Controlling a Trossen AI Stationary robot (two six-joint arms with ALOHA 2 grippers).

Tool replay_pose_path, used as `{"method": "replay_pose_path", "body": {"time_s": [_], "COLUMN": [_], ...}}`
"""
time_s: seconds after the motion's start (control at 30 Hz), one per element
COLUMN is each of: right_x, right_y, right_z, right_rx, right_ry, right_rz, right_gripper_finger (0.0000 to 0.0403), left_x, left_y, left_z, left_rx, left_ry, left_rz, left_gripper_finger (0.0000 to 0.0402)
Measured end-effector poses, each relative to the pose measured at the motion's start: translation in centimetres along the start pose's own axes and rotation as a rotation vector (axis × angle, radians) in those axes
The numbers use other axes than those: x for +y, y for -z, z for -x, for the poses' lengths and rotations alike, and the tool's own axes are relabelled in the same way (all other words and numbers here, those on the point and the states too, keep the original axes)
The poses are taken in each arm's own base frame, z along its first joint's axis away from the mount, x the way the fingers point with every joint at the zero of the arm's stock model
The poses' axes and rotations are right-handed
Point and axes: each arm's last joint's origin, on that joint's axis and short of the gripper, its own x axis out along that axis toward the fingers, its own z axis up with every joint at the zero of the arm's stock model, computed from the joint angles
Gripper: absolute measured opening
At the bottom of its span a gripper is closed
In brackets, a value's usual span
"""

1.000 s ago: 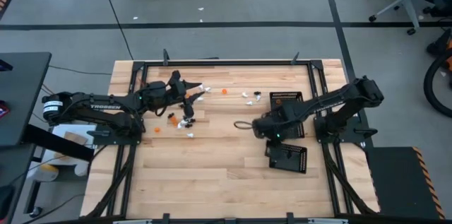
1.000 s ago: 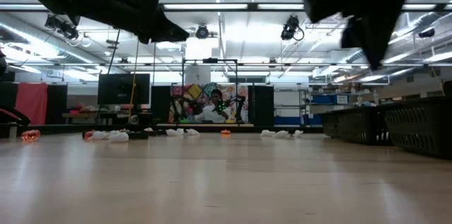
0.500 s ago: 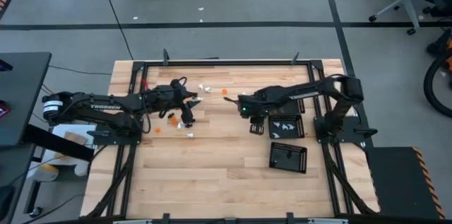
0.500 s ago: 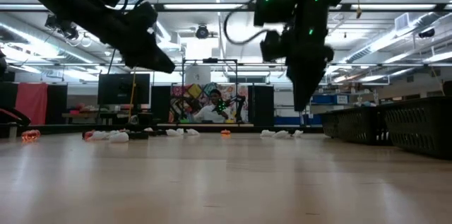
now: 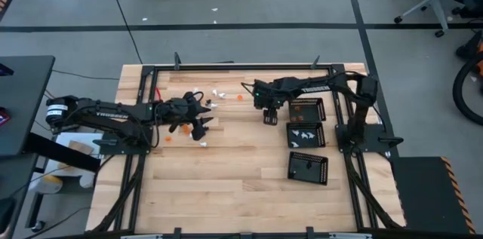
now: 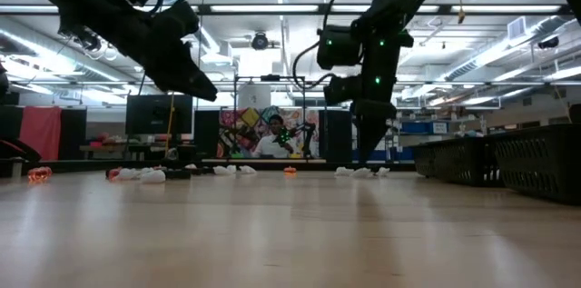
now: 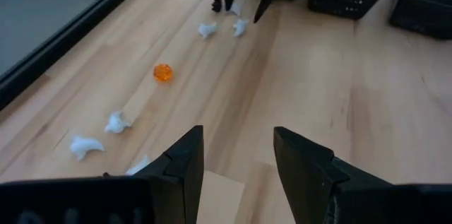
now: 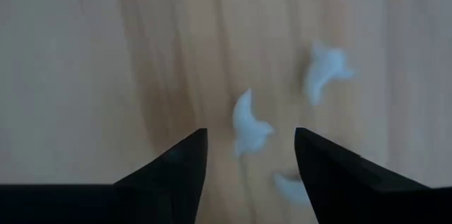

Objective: Sort Halloween decoration
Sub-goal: Put the white ghost toy into the center black bin

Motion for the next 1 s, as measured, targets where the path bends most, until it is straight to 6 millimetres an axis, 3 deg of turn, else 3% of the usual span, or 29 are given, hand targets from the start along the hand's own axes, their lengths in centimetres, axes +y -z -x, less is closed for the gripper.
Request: {"method": "replay_pose_path", "body": {"time_s": [0.17, 0.37, 0.73, 1.0], "right_x": [-0.6, -0.9, -0.3, 0.3], "right_y": [0.1, 0.3, 0.3, 0.2], "right_z": [-2.2, -3.1, -2.1, -0.6], "right_rx": [0.040, 0.069, 0.038, 0.012], "right_ry": [-0.032, -0.065, -0.117, -0.124], "right_rz": [0.004, 0.002, 0.016, 0.035], "right_gripper_finger": [0.0207, 0.0180, 0.0065, 0.0076], "left_x": [-0.3, -0.3, -0.3, -0.3], "left_y": [0.1, 0.1, 0.2, 0.1], "left_z": [0.1, 0.0, 0.0, 0.0], "left_rx": [0.007, 0.011, 0.012, 0.012], "left_ry": [0.012, 0.013, 0.012, 0.012], "left_rz": [-0.006, -0.007, -0.011, -0.011], "left_gripper_finger": [0.0157, 0.0157, 0.0157, 0.0157]}}
